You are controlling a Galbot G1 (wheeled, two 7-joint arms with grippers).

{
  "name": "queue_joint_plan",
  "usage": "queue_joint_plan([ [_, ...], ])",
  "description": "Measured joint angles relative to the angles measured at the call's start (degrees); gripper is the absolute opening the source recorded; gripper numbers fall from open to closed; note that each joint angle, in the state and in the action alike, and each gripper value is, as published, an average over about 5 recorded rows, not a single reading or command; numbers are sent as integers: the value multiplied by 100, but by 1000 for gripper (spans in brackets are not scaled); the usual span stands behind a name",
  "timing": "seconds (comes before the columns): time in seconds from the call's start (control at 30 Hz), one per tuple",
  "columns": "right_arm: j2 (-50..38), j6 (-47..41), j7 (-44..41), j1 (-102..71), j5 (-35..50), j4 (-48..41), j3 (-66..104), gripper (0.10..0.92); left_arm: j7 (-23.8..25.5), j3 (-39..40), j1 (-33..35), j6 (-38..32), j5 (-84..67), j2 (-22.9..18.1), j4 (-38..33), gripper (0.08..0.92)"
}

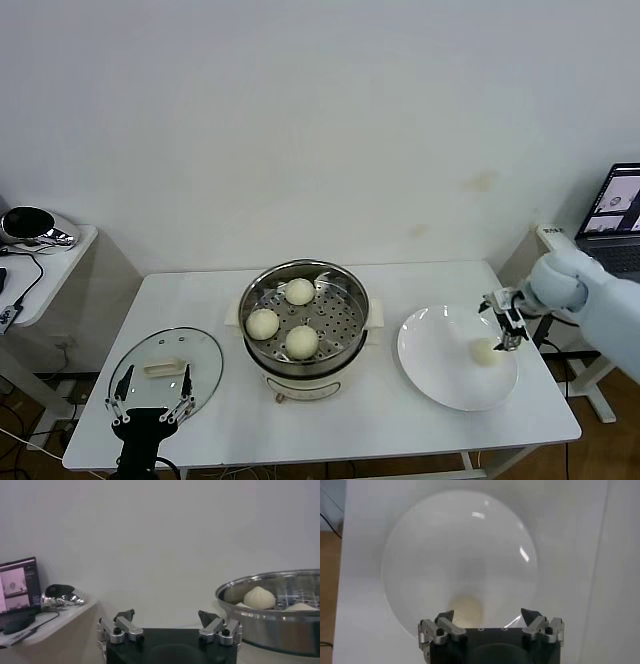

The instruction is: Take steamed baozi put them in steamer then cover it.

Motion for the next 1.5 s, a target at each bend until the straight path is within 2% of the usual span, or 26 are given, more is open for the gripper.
queue_joint_plan([
  [0.53, 680, 69, 177, -808, -646, -929, 697, 818, -5, 5, 20, 1, 2, -41, -15, 823],
  [0.63, 774, 49, 187, -843, -723, -1014, 741, 785, -5, -6, 27, 0, -2, -38, -17, 823],
  [0.8, 833, 12, 168, -853, -784, -1071, 762, 665, -8, -15, 29, -2, -13, -36, -18, 823],
  [0.93, 816, -34, 137, -804, -740, -1055, 719, 608, -10, -5, 19, -5, -15, -37, -17, 823],
  [1.2, 524, -252, 82, -239, -231, -662, 253, 594, -9, 26, -35, 8, -10, -34, -11, 823],
  [1.5, 376, -793, 236, 1583, 1070, 104, -1104, 603, -9, 96, -84, 16, 8, -34, 29, 823],
])
